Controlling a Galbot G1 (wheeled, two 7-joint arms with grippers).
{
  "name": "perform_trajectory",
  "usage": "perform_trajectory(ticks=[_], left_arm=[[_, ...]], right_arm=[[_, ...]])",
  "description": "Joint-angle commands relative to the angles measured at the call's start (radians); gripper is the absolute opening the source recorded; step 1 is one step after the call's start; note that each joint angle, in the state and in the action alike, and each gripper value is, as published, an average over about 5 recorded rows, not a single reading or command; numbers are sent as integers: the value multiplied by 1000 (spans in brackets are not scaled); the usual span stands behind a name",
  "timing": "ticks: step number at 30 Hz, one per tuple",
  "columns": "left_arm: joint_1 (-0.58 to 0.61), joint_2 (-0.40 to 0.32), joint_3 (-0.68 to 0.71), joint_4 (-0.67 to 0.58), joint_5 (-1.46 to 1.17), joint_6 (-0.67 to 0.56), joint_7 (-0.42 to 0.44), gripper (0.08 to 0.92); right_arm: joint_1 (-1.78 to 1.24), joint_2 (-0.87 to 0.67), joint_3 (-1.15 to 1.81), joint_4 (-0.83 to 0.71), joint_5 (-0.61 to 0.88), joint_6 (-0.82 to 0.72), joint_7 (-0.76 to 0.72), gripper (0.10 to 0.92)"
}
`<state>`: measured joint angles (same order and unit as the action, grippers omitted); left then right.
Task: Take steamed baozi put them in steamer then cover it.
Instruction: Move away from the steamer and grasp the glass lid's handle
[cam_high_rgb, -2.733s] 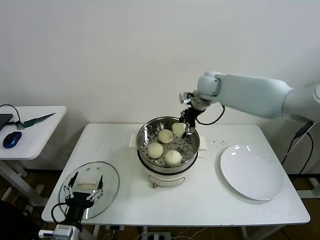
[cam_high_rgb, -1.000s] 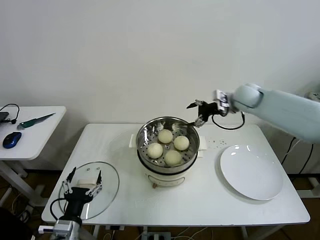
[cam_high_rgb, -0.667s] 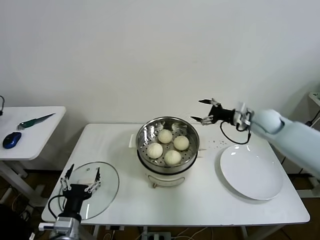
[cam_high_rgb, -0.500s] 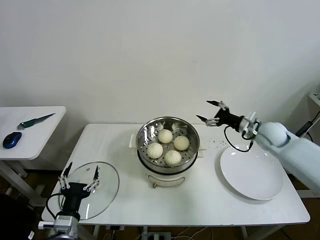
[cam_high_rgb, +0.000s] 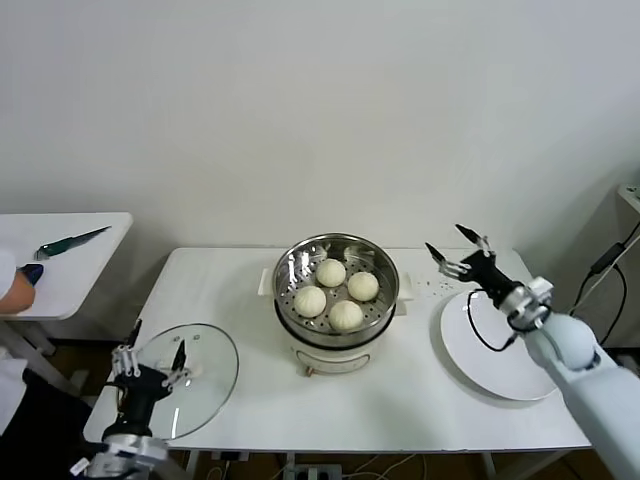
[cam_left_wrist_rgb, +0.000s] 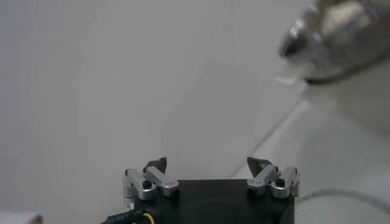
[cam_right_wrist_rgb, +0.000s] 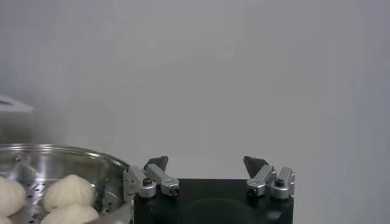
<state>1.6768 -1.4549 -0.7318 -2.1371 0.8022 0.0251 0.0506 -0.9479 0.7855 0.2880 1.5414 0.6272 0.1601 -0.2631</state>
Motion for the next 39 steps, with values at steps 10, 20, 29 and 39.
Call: perform_trajectory(ticks=[10,20,29,39], left_arm=[[4,-32,26,218,828,-32,-130,823],[-126,-31,5,414,822,-83,-187,823],[-208,-7,-3,504,803,-71,-207,823],[-296,11,3,560,780,-52,-214,823]], right_arm=[[-341,213,340,43,-102,3,-5,823],[-344,227,339,22,-161,-1,-8,823],[-354,240,346,11,-198,-1,-6,823],[-356,259,346,2,-243,7,-1,823]])
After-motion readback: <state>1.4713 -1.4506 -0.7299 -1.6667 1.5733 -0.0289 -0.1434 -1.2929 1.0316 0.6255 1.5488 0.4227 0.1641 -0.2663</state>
